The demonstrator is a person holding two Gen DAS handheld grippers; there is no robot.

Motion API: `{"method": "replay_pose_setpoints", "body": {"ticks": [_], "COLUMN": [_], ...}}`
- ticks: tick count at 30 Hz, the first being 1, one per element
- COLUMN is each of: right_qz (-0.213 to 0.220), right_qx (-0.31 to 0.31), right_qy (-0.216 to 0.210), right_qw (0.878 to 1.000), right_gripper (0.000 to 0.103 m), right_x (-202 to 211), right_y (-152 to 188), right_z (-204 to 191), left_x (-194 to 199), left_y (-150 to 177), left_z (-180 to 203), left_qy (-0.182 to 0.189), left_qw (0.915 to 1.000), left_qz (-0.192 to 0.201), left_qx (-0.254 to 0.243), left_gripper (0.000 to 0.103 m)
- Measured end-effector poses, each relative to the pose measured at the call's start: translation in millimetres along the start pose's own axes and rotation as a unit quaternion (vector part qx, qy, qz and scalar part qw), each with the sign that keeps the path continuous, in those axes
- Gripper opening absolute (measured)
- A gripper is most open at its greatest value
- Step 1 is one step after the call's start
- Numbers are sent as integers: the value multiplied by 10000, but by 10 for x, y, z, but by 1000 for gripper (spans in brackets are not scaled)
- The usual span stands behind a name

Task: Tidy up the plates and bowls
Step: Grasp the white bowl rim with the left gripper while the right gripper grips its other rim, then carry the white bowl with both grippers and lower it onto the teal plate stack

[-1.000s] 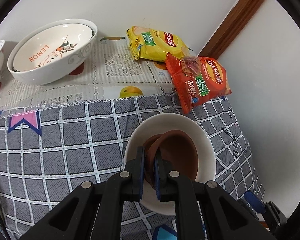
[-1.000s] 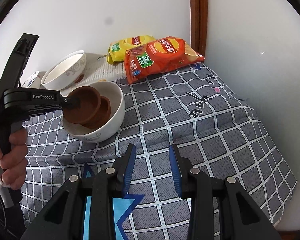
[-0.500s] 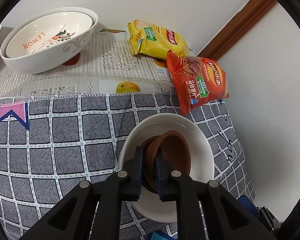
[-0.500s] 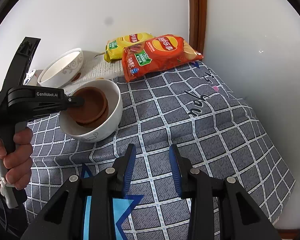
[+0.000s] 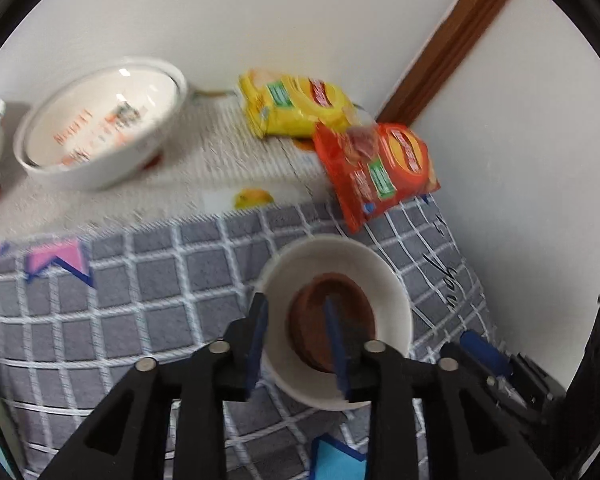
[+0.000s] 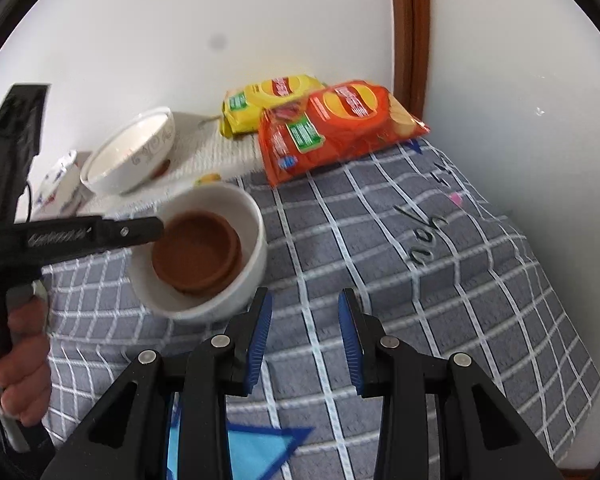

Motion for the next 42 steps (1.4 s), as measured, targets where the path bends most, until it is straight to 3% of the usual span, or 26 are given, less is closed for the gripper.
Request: {"method": "replay_pose_setpoints", "body": {"ticks": [5,13,17,19,27,34,42], "right_qz": [-62,-474,-606,-668,-751,-681,-883], "right_qx": [-40,-25,20,140,359,236,214], "right_qy": [-176,-458,-400,-228,48,-25,-153], "right_qw": [9998,9978,9974,9974,9965,9974,9957], "right_gripper": [34,34,20,19,19,19,19], "right_x": [-162,-457,-572,-633,-797,-816,-859], "right_y": [-200,-212,-197,-187,-199,-216,-206], "right_z": [-117,-322,-360,-367,-409,-371,-390], "left_x": [-9,-269,-360,-399,-456,-538,-533], "left_y": [31,156,208,221,229,242,237], "left_z": [-159,-286,-326,-333,-342,-351,-331], "left_qy": [-350,-666,-763,-716,-869,-864,-880], "left_qw": [9992,9959,9944,9944,9927,9928,9938], "left_qz": [-193,-617,-734,-778,-809,-805,-658], "left_qx": [-15,-28,-35,8,-199,-195,-159], "left_gripper": [30,30,31,31,31,29,23]}}
Point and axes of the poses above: each gripper's, at about its wrist camera, not at the fingertips, and x roughly against the way its jaws point, z to its right, y to its underside, the point moved 10 cm from there along -x, roughly the way its jaws point, and after that the axes turned 11 degrees about y, right-handed, at the moved point
